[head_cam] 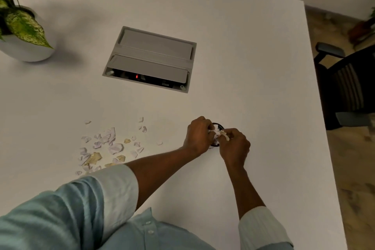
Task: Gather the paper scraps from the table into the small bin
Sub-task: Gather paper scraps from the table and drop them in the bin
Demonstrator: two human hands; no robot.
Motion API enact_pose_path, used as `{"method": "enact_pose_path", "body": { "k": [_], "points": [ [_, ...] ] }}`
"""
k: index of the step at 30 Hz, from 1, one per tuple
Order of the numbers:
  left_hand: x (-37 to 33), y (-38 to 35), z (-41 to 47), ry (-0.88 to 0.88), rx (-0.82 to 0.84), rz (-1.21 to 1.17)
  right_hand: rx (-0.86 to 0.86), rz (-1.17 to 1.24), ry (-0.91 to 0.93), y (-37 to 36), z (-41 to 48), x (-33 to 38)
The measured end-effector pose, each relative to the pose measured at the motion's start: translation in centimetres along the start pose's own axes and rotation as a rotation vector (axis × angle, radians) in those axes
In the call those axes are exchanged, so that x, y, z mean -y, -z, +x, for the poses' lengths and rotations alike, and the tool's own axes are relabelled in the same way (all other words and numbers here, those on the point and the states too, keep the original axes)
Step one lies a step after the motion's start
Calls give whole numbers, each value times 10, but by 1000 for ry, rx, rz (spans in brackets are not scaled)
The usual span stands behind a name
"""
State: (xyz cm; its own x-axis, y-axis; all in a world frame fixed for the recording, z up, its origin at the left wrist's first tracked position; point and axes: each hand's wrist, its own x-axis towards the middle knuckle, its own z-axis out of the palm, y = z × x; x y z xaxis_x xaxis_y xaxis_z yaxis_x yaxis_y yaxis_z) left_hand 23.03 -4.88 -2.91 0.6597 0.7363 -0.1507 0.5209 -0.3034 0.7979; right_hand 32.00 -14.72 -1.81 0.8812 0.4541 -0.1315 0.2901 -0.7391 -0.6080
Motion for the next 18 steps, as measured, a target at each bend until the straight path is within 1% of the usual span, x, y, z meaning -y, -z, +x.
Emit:
{"method": "enact_pose_path", "body": {
  "k": [5, 8, 11, 13, 16, 18],
  "points": [
    [-1, -9, 7, -10, 97, 79, 79, 25, -18, 5, 9, -4],
    [6, -6, 2, -43, 87, 89, 77, 45, 12, 5, 9, -3],
    [22, 3, -10, -38, 5, 140, 31, 33, 81, 5, 3, 0],
    [41, 11, -22, -21, -18, 186, 9, 11, 127, 4, -4, -1],
    [78, 26, -48, -16, 24, 311, 68, -57, 248, 1, -17, -8],
    [104, 36, -69, -52, 92, 451, 171, -169, 335, -5, -25, -14]
  ]
}}
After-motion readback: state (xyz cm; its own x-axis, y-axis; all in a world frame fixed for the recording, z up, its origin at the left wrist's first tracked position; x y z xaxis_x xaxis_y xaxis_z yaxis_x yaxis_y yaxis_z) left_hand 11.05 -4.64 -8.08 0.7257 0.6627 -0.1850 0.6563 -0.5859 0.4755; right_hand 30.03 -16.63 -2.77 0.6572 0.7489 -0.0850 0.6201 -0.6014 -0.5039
